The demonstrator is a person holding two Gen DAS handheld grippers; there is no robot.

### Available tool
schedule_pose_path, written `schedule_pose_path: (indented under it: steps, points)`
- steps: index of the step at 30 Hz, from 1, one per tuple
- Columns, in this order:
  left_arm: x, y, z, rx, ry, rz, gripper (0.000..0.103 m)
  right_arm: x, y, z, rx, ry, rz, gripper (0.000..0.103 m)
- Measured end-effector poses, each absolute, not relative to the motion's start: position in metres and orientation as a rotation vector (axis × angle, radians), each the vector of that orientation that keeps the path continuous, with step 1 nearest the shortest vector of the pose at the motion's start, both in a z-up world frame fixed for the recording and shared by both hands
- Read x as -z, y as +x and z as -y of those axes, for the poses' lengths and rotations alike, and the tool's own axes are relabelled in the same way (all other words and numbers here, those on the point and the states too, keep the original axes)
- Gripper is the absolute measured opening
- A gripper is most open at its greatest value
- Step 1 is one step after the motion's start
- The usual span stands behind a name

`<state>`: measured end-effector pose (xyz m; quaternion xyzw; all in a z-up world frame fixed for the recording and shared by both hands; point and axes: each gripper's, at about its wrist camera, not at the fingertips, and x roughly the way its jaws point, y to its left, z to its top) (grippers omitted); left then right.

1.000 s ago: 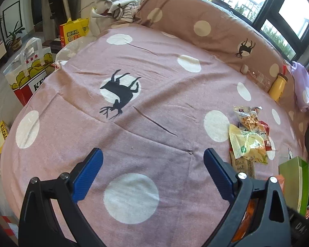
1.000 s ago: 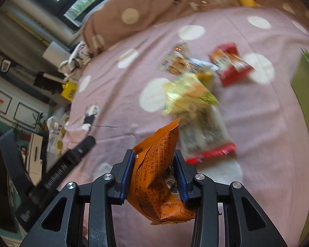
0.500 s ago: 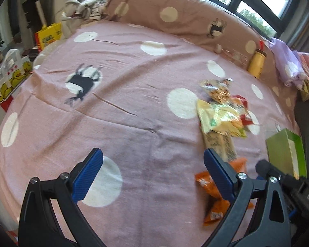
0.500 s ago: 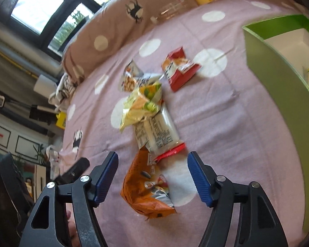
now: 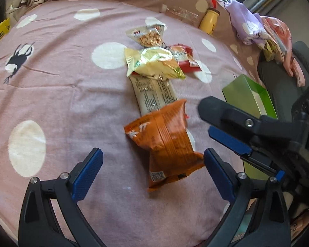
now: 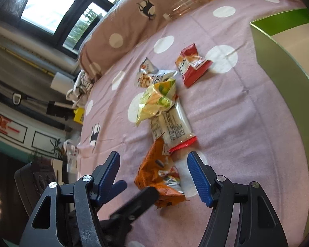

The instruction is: Organize snacks

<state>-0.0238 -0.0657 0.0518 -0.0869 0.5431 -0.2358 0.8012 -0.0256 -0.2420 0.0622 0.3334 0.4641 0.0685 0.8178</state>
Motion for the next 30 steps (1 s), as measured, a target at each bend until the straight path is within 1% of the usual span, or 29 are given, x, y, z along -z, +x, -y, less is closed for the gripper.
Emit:
schedule_pose_path:
  steps: [4, 9, 12, 13, 14, 18, 19, 23, 30]
  points:
    - [-0.043, -0.022, 0.071, 0.55, -0.221, -1.203, 0.096, -0.055, -0.022, 0.234, -0.194, 0.71, -1.024, 0.057]
    - [-0.037, -0.024, 0.074, 0.593, -0.257, -1.225, 0.083, -0.042, -0.018, 0.232, -0.202, 0.733, -1.069, 0.057]
    - [-0.035, -0.025, 0.077, 0.631, -0.281, -1.234, 0.069, -0.037, -0.019, 0.235, -0.186, 0.748, -1.076, 0.057]
    - [-0.035, -0.025, 0.079, 0.649, -0.288, -1.236, 0.06, -0.034, -0.018, 0.236, -0.178, 0.753, -1.08, 0.057]
    - [-0.034, -0.026, 0.081, 0.66, -0.29, -1.239, 0.058, -0.032, -0.018, 0.237, -0.172, 0.757, -1.086, 0.057]
    - [-0.036, -0.03, 0.083, 0.664, -0.272, -1.214, 0.056, -0.029, -0.018, 0.24, -0.172, 0.765, -1.086, 0.057]
    - [-0.037, -0.03, 0.083, 0.669, -0.273, -1.209, 0.053, -0.03, -0.019, 0.24, -0.176, 0.763, -1.084, 0.057]
    - [-0.041, -0.032, 0.084, 0.678, -0.269, -1.183, 0.049, -0.035, -0.018, 0.236, -0.172, 0.72, -1.072, 0.056]
    - [-0.057, -0.036, 0.083, 0.698, -0.263, -1.099, 0.049, -0.055, -0.025, 0.232, -0.19, 0.651, -0.997, 0.055]
